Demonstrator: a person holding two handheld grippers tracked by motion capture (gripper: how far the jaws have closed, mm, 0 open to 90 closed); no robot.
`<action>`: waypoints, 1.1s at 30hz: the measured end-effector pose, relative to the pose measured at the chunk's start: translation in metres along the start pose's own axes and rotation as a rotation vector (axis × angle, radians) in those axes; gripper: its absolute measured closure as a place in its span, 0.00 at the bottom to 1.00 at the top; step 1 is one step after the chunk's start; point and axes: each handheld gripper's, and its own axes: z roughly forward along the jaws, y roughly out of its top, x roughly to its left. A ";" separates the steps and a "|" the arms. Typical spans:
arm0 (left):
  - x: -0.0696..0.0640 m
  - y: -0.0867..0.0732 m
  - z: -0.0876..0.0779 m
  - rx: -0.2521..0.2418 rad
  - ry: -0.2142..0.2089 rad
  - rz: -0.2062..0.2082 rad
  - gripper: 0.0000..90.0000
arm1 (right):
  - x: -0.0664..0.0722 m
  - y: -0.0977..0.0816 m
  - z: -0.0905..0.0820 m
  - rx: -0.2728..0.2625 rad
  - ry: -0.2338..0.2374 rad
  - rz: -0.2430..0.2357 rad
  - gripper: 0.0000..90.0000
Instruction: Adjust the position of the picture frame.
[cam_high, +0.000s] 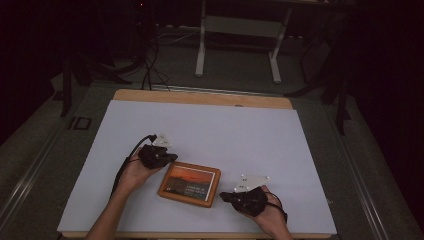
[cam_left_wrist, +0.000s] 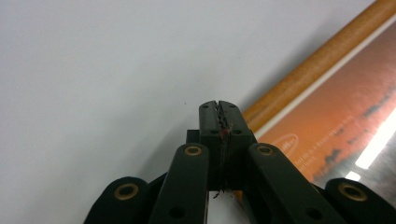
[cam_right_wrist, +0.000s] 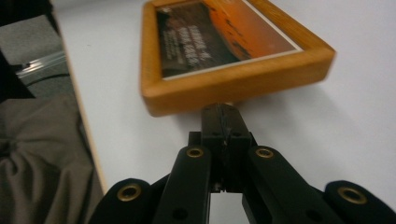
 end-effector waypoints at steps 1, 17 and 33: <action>0.002 0.002 0.006 0.008 -0.003 -0.004 1.00 | 0.004 0.002 0.000 -0.007 0.016 -0.010 1.00; 0.008 0.007 0.024 0.061 -0.020 -0.002 1.00 | 0.036 0.007 0.018 0.025 0.102 -0.101 1.00; 0.003 0.004 0.023 0.074 -0.060 -0.005 1.00 | 0.034 0.002 0.027 0.075 0.021 -0.113 1.00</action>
